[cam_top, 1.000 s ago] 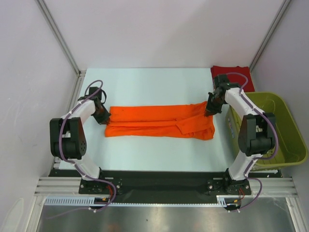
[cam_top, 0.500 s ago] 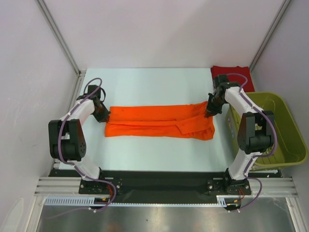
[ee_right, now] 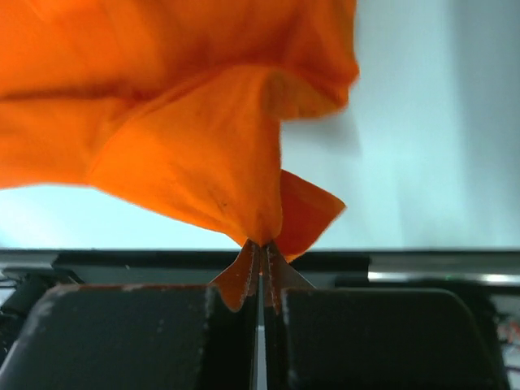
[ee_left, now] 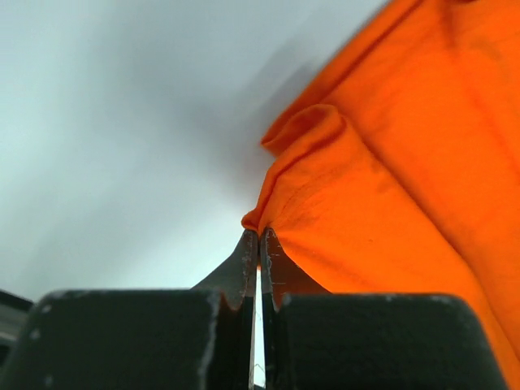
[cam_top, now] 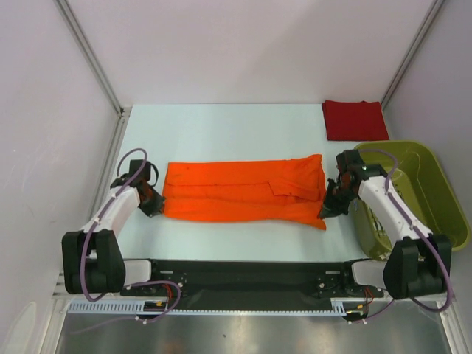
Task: Fold and stack the t-shirts
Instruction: Fold the tshirt
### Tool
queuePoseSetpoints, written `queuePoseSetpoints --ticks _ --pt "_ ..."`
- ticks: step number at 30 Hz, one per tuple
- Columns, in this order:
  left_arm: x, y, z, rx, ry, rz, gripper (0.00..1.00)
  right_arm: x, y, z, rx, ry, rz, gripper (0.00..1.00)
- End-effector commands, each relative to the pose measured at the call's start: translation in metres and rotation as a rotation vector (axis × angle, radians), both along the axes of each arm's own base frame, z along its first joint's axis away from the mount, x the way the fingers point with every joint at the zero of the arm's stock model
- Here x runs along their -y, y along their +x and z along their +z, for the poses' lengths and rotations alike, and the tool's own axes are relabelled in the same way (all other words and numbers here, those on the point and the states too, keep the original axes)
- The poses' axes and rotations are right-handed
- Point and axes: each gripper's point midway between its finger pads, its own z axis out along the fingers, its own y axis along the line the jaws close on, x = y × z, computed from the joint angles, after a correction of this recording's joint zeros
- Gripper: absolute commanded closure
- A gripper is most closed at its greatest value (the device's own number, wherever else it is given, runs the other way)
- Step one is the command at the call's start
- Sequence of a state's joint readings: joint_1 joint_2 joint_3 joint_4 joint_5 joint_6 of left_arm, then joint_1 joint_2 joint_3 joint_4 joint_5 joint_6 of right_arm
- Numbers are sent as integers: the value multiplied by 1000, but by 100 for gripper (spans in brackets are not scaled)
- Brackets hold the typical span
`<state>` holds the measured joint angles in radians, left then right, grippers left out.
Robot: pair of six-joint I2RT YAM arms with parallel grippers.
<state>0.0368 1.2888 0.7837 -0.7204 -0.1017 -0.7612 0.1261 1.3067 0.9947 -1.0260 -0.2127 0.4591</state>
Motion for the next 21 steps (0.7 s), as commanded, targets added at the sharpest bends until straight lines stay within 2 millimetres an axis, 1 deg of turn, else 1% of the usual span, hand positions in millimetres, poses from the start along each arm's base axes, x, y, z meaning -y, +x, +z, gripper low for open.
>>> queuePoseSetpoints --ticks 1,2,4,9,10,14,15,17,21 --pt "-7 -15 0 4 20 115 100 -6 -39 -8 -96 25 -30 100" --pt "-8 -19 0 4 22 123 100 -9 -52 -11 -135 39 -18 100" --pt "-8 -28 -1 6 18 151 100 -12 -69 -19 -190 46 -17 100" --pt "-10 -55 -12 -16 24 224 100 -12 -88 -21 -181 21 -4 100" --pt "-12 -59 -12 -18 29 242 100 -13 -96 -25 -205 24 4 100" --pt "-18 -77 -21 -65 49 274 98 -23 -115 -37 -254 46 38 100" --pt "-20 -82 -25 -83 52 277 98 -24 -116 -37 -254 46 40 100" --pt "-18 -85 -29 -104 43 279 98 -27 -120 -40 -255 45 42 100" --pt "-15 -92 -35 -147 31 283 99 -25 -125 -43 -254 38 39 100"
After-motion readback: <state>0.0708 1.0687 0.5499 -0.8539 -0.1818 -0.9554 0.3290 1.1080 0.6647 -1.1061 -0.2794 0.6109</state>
